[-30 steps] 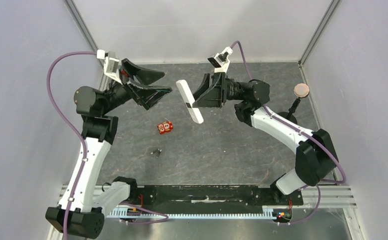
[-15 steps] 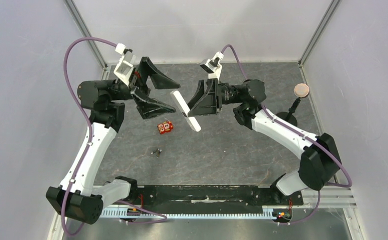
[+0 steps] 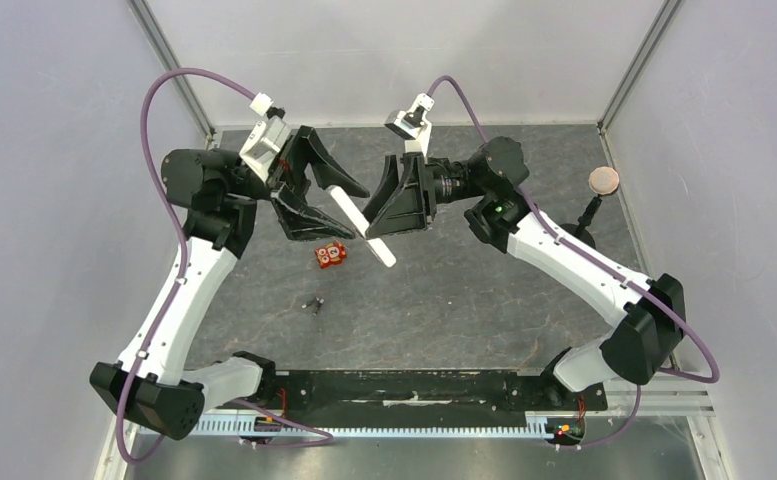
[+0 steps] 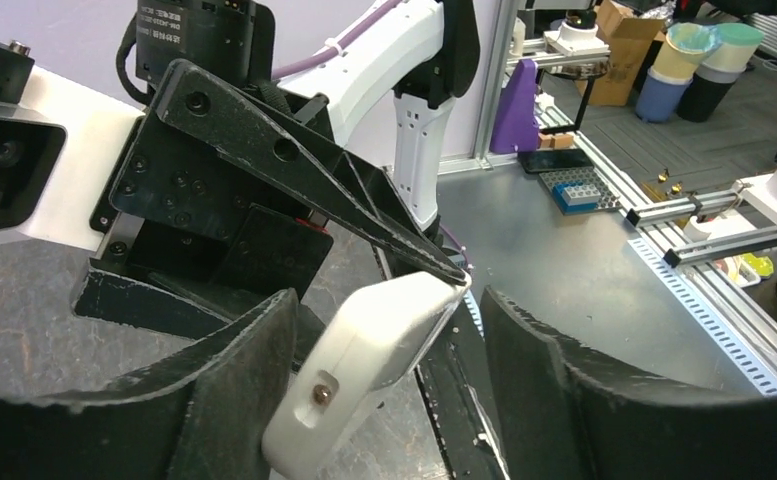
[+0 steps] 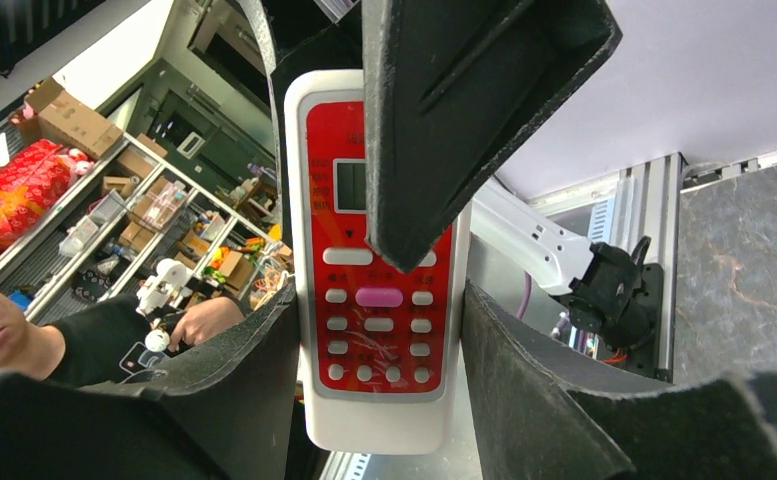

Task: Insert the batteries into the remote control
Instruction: Pick up the remote control from the center of the board.

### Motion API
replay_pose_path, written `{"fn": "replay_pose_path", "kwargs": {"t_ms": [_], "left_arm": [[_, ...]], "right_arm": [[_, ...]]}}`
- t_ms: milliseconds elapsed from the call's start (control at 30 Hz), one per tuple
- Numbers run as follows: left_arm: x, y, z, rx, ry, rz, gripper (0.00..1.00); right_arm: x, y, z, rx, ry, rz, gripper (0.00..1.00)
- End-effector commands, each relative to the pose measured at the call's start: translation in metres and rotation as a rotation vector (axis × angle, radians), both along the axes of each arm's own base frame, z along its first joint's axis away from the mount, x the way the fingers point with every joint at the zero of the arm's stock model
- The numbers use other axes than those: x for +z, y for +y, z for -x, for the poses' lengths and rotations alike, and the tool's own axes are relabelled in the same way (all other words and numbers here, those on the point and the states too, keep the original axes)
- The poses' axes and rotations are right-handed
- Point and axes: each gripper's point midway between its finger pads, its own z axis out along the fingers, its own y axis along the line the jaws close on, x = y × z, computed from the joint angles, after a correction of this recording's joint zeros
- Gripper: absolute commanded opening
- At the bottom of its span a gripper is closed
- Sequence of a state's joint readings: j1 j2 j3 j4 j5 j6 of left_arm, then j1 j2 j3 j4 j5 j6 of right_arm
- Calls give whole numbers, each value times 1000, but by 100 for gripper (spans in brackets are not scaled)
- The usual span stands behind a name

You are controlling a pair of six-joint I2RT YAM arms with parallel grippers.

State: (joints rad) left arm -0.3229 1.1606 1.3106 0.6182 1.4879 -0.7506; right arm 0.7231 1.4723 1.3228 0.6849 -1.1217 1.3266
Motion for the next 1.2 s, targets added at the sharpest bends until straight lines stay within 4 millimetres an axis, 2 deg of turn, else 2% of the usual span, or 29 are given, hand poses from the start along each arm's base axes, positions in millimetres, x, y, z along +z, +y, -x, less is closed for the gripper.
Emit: {"fn": "replay_pose_path", "kwargs": {"t_ms": [0,133,233,667,1033,1167], "left_arm": [[5,1,7,-34,-60,-7,69],[4,1,11,-49,-62,-16,50],[0,3,14,-67,-61,-33,44],[-15,5,13,-117,-69,-80,43],[-23,5,11,-127,-74,-97,54],[-24,6,11,-120,-79,-97,54]], "right_arm": [[14,-1,9,-16,-87,17,21],[11,0,10,-22,-98,38,20],[12,0,11,-18,-92,40,21],[16,-1,17,12,-19,34,17],[22,-3,20,39,74,17,16],[22,-2,18,37,81,12,16]]}}
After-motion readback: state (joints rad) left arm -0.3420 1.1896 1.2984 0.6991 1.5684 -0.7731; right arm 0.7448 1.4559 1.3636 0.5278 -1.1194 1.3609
